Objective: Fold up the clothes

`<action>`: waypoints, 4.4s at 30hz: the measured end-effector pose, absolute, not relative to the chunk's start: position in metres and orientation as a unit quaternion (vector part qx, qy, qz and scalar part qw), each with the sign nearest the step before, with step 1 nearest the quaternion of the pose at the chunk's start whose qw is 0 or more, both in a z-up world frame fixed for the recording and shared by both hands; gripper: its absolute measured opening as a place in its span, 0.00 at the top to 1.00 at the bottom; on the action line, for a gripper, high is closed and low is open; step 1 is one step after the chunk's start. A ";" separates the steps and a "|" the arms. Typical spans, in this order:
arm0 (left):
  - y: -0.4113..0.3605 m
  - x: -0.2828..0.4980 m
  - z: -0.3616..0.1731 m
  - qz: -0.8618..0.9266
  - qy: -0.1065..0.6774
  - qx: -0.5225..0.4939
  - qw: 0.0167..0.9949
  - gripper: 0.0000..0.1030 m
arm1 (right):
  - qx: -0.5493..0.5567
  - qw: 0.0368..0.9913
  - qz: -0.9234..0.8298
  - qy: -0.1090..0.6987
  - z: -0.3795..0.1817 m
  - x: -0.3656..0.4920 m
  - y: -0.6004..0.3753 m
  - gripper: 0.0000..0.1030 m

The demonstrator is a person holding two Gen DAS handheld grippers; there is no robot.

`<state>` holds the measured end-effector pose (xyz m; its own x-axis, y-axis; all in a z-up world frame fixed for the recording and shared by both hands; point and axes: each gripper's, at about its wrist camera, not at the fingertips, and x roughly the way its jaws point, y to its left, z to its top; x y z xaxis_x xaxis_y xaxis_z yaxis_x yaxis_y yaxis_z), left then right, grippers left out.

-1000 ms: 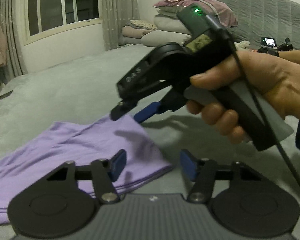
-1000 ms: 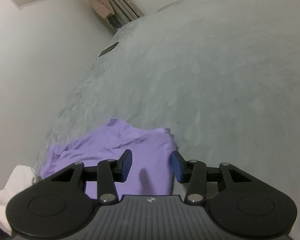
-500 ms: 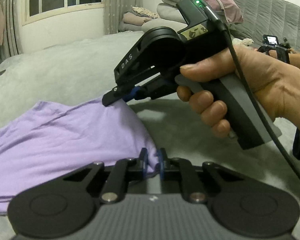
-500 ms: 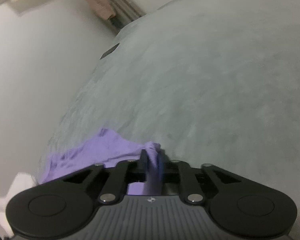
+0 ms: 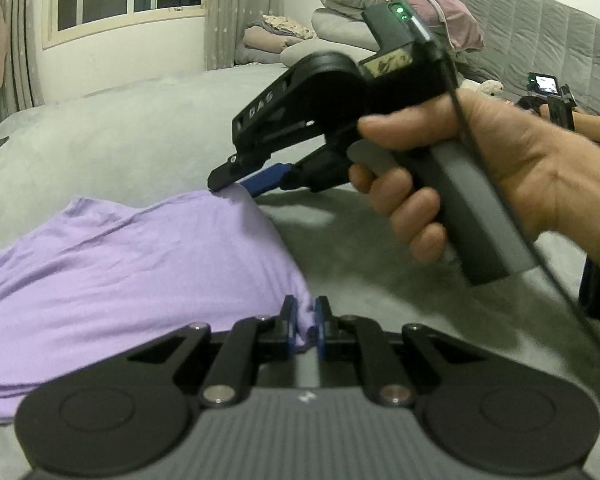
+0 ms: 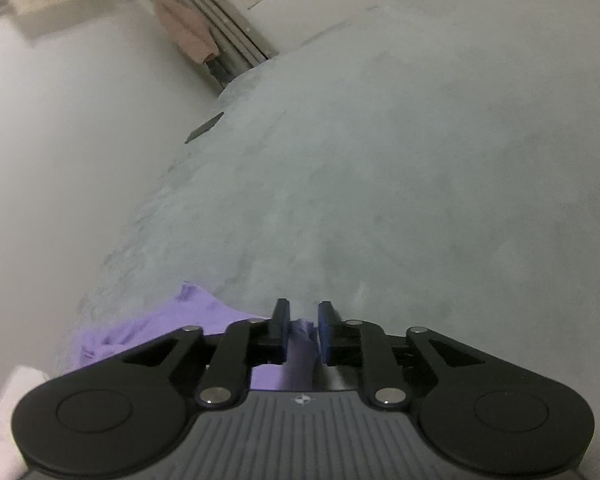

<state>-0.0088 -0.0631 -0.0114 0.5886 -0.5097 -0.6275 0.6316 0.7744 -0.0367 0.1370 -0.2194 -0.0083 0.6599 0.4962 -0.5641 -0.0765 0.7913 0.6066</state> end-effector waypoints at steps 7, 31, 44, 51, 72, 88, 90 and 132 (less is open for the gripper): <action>-0.063 -0.017 -0.010 -0.313 0.309 0.113 0.891 0.92 | 0.282 0.849 0.197 0.400 -0.005 0.131 -0.228 0.62; -0.092 -0.027 -0.007 -0.255 0.287 0.175 0.907 0.48 | 0.274 0.853 0.199 0.397 0.032 0.127 -0.203 0.87; -0.075 -0.018 -0.007 -0.275 0.304 0.118 0.905 0.43 | 0.233 0.844 0.205 0.437 0.011 0.106 -0.227 0.57; -0.068 -0.014 -0.010 -0.286 0.308 0.103 0.902 0.41 | 0.250 0.829 0.244 0.437 -0.001 0.092 -0.218 0.65; -0.082 -0.040 -0.002 -0.243 0.245 0.201 0.917 0.30 | 0.291 0.817 0.245 0.434 0.031 0.096 -0.186 0.92; -0.075 -0.032 -0.002 -0.137 0.259 0.161 0.942 0.73 | 0.400 0.767 0.227 0.448 0.019 0.101 -0.189 0.91; -0.068 -0.032 0.001 -0.137 0.259 0.142 0.945 0.86 | 0.405 0.769 0.218 0.444 0.018 0.103 -0.192 0.91; -0.049 -0.041 0.022 -0.177 0.239 0.136 0.945 0.96 | 0.457 0.750 0.167 0.448 -0.008 0.102 -0.225 0.63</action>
